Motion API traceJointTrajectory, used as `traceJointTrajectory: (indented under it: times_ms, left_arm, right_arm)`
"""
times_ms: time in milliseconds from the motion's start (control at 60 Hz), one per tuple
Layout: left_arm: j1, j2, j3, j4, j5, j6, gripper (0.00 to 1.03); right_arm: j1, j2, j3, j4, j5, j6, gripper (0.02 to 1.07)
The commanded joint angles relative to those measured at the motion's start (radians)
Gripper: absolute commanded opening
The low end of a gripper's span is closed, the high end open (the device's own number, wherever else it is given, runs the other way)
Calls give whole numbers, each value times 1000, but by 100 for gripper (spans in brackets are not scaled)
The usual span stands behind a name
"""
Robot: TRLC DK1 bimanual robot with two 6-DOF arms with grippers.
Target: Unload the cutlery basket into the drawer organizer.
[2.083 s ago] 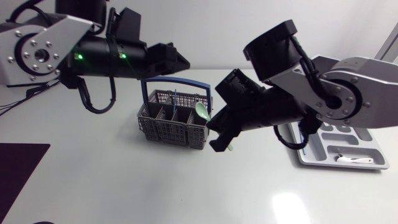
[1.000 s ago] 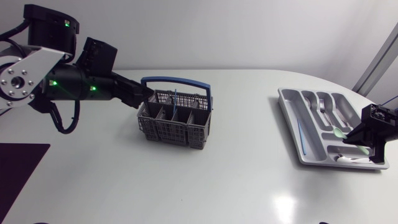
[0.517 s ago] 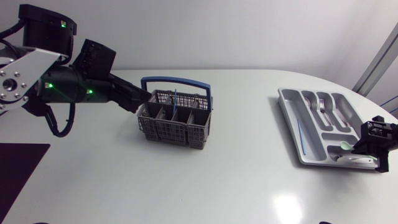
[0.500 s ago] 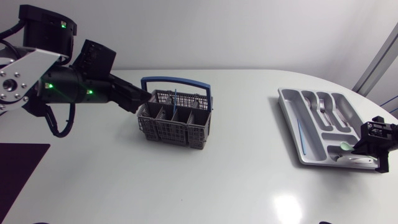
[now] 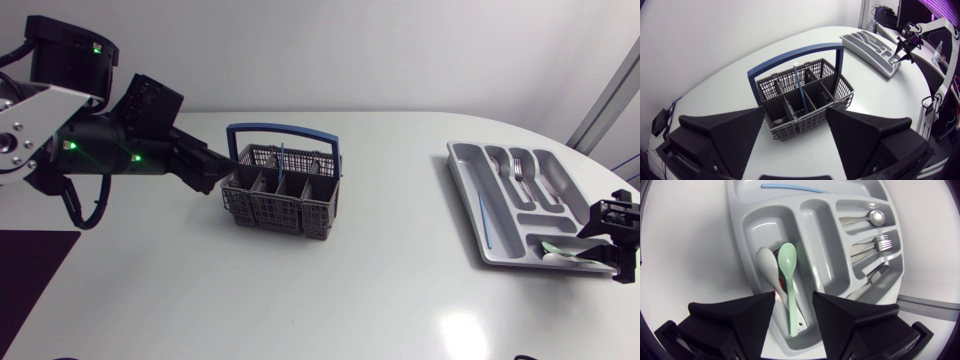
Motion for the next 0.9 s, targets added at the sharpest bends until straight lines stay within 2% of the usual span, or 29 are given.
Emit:
traceJointTrajectory:
  times_ms: [0, 133, 233, 300, 433, 600, 783, 883]
  left_arm:
    - [13, -16, -21, -22, -4, 40, 85]
    - [15, -24, -30, -33, -10, 73, 85]
    - [13, -24, -41, -36, -10, 97, 85]
    - [13, -18, -43, -36, -10, 122, 85]
    - [27, 15, -36, -34, -10, 178, 85]
    - [56, 65, -21, -25, -8, 255, 85]
    - [88, 130, 0, -4, -7, 360, 85]
    - [95, 163, 36, -5, -4, 358, 85]
  right_arm:
    - [-10, -73, -25, -25, -18, 2, 74]
    - [-10, -122, -38, -42, -18, 45, 83]
    - [-6, -145, -39, -42, -35, 89, 84]
    - [-3, -166, -42, -47, -60, 121, 89]
    - [36, -218, -75, -51, -75, 226, 89]
    - [123, -310, -122, -59, -107, 391, 89]
    - [283, -433, -153, -137, -132, 603, 89]
    - [387, -494, -193, -139, -137, 732, 89]
